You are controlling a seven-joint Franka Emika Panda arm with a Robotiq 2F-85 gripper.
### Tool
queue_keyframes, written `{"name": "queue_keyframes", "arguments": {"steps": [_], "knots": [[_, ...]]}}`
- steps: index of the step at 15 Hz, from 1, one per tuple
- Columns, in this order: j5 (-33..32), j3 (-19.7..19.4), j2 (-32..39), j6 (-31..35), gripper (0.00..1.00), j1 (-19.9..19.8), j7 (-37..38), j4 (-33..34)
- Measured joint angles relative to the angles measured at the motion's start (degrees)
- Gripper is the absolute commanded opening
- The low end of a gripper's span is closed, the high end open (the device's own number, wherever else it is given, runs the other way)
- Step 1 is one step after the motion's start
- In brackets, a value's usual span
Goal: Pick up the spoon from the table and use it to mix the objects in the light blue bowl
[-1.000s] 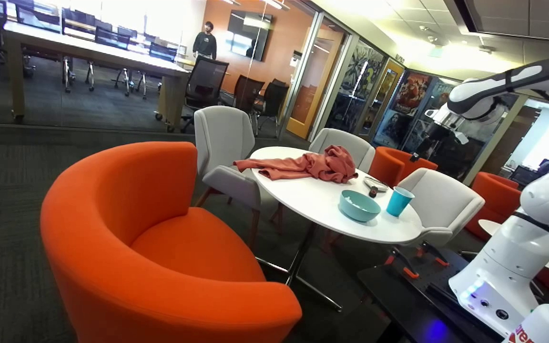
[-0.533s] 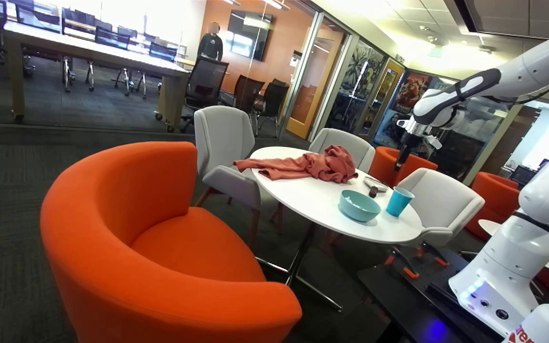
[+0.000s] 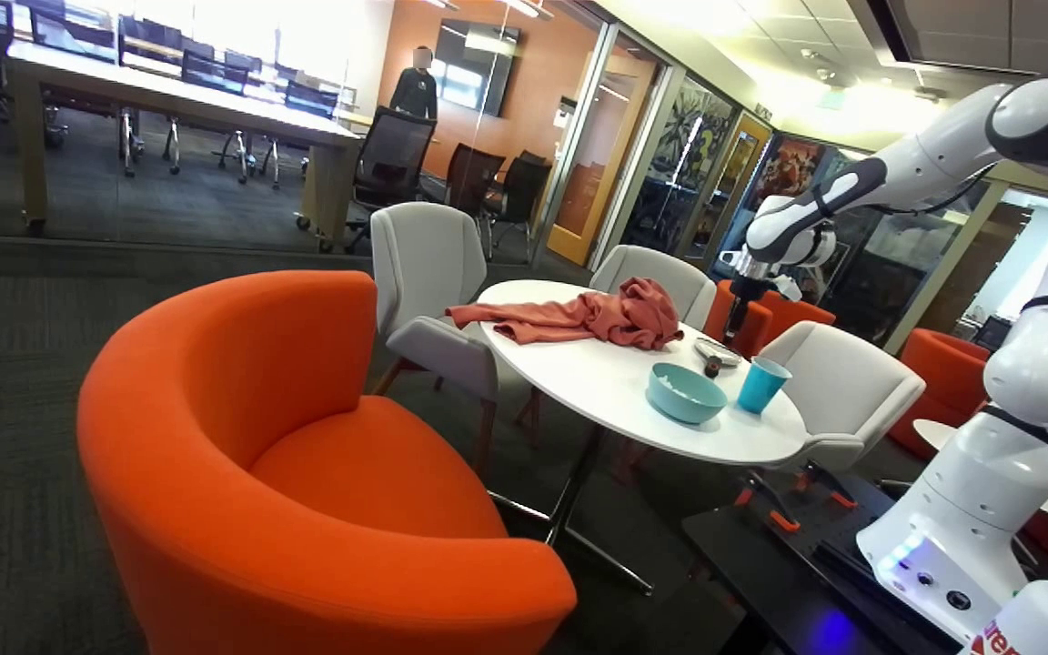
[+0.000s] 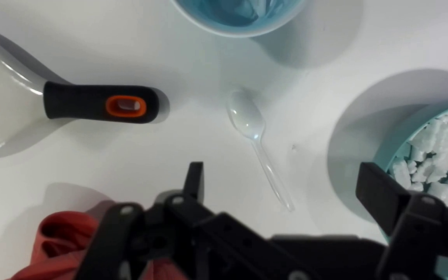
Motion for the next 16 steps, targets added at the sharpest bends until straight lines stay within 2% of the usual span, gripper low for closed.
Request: {"name": "queue_keyframes", "arguments": {"steps": [6,12,16], "knots": [[-0.3,1.2,-0.1,1.1,1.0,-1.1,-0.3,-0.1],[-1.2,5.5,5.4,14.4,1.0,-2.5,-2.4,-1.0],[-1.3,8.6,10.5,18.2,0.99,-3.9,-4.1,-0.4]]}}
